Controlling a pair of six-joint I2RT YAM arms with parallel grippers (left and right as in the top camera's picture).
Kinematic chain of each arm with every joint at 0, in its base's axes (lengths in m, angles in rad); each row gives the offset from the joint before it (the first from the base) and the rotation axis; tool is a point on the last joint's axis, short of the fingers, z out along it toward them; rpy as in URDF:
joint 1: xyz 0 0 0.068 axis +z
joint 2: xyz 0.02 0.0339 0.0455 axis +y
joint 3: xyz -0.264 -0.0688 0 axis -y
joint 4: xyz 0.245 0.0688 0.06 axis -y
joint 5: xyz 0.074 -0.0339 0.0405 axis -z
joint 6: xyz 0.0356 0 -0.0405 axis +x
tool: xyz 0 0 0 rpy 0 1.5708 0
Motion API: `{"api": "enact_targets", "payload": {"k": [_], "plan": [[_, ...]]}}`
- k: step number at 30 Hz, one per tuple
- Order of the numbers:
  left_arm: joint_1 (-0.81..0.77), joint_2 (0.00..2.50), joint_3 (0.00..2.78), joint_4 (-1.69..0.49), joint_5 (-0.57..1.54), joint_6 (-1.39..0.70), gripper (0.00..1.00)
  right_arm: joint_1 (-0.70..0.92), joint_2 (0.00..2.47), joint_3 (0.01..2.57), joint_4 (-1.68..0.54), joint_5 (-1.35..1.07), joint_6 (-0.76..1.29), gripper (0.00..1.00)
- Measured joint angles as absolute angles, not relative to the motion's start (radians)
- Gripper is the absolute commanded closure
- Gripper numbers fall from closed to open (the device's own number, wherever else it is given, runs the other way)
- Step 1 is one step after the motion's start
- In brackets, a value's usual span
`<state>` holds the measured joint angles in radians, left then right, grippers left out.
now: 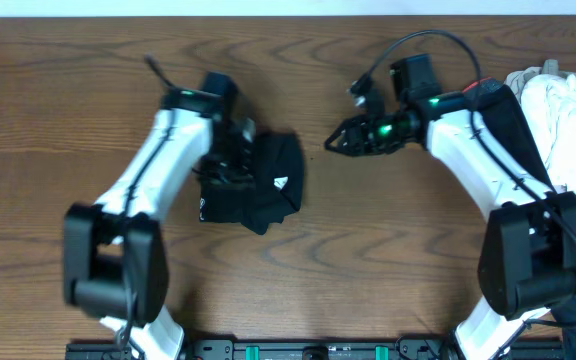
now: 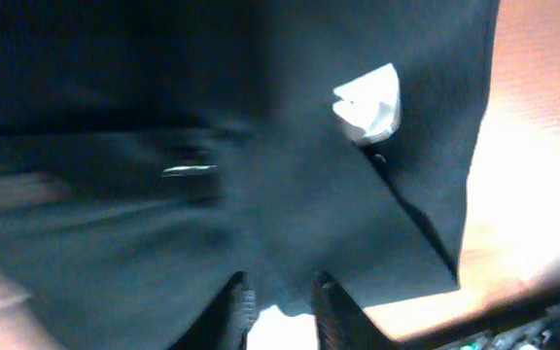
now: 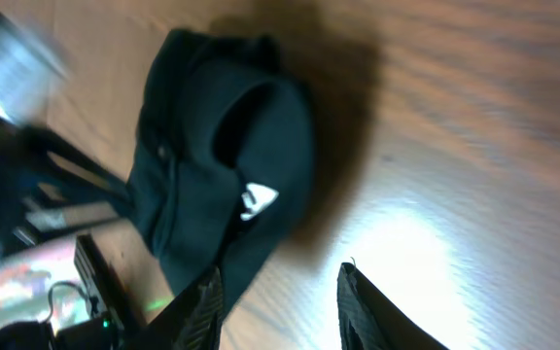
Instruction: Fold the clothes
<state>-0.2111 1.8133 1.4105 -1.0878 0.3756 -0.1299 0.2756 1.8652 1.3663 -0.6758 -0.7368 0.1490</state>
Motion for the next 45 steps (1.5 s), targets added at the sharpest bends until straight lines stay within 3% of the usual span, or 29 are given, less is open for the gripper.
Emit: {"api": "enact_targets", "payload": {"k": [3,10,21,25,29,32,35,39,40,41,45], "plan": [[-0.141,1.774,1.423,-1.069,0.328,-0.130,0.69,0.342,1.865,1.366,-0.676,-0.709,0.149,0.63],[-0.082,1.788,1.397,-0.983,0.271,-0.131,0.68,0.512,1.865,1.360,-0.603,-0.649,0.147,0.85],[-0.083,1.908,1.259,-0.883,0.253,-0.131,0.69,0.716,1.927,1.313,-0.478,-0.634,0.142,0.90],[-0.082,1.907,1.259,-0.882,0.255,-0.131,0.69,0.738,2.010,1.312,-0.489,-0.611,0.194,0.92],[-0.080,1.904,1.264,-0.900,0.254,-0.132,0.68,0.723,2.067,1.305,-0.558,-0.555,0.289,0.89],[-0.072,1.900,1.281,-0.952,0.253,-0.135,0.60,0.701,2.070,1.299,-0.574,-0.559,0.314,0.80],[-0.047,1.877,1.291,-0.987,0.246,-0.135,0.45,0.670,2.065,1.299,-0.566,-0.643,0.236,0.78],[-0.008,1.819,1.295,-0.998,0.236,-0.137,0.31,0.632,2.018,1.298,-0.593,-0.731,0.129,0.70],[-0.001,1.809,1.298,-0.998,0.235,-0.139,0.09,0.626,1.997,1.298,-0.599,-0.737,0.114,0.68],[0.006,1.802,1.302,-0.994,0.235,-0.134,0.02,0.617,1.973,1.298,-0.603,-0.743,0.101,0.66],[0.025,1.797,1.293,-0.907,0.257,-0.142,0.02,0.578,1.845,1.299,-0.617,-0.737,0.064,0.56]]}}
